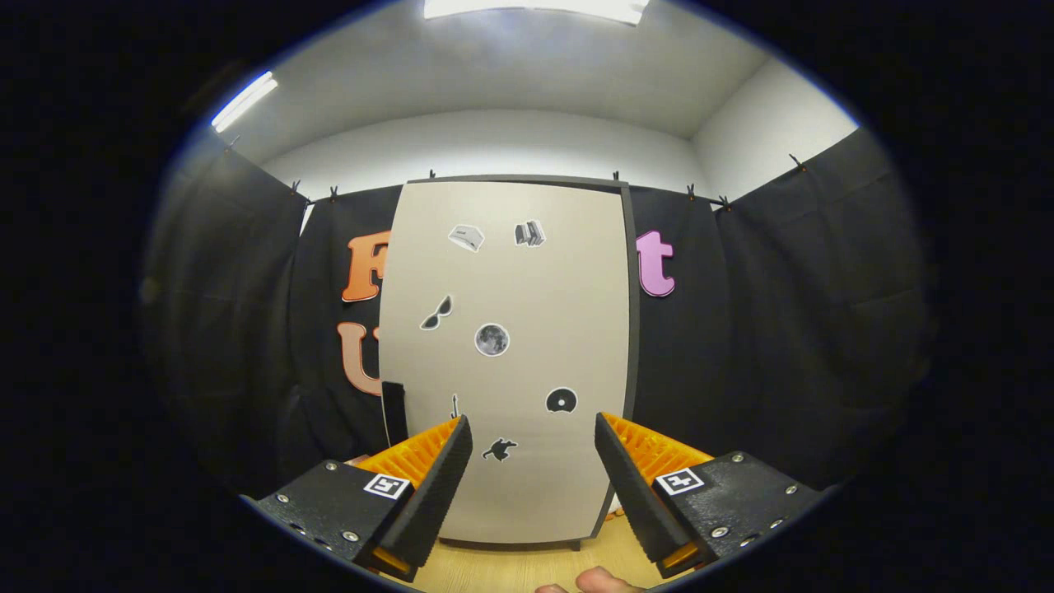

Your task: Open the shoe cabinet door, grab the shoes and put them into the shoe cabinet, then close the shoe cabinet door.

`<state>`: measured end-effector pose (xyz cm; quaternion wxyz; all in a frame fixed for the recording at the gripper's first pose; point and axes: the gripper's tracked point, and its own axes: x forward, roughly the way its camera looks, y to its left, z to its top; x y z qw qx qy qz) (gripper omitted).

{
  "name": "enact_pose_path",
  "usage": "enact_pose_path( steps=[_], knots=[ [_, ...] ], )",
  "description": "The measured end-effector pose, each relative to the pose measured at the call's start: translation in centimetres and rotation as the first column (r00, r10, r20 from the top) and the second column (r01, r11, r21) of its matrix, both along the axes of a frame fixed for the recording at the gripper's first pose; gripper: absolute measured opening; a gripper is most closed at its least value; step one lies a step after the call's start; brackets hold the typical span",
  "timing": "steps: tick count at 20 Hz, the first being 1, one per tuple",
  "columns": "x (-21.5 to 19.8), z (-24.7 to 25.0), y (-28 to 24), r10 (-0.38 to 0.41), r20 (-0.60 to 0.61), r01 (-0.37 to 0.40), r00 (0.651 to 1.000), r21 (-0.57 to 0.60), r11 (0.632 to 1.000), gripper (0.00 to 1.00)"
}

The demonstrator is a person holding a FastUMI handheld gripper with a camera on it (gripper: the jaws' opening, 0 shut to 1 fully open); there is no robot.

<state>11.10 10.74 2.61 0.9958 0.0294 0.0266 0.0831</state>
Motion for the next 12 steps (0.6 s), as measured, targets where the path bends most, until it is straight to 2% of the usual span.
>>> enact_pose_path(
  steps=[12],
  knots=[
    [-0.81,0.72,-0.79,-0.031,0.041,0.031,0.999,0.01,0.999,0.93]
  ],
)
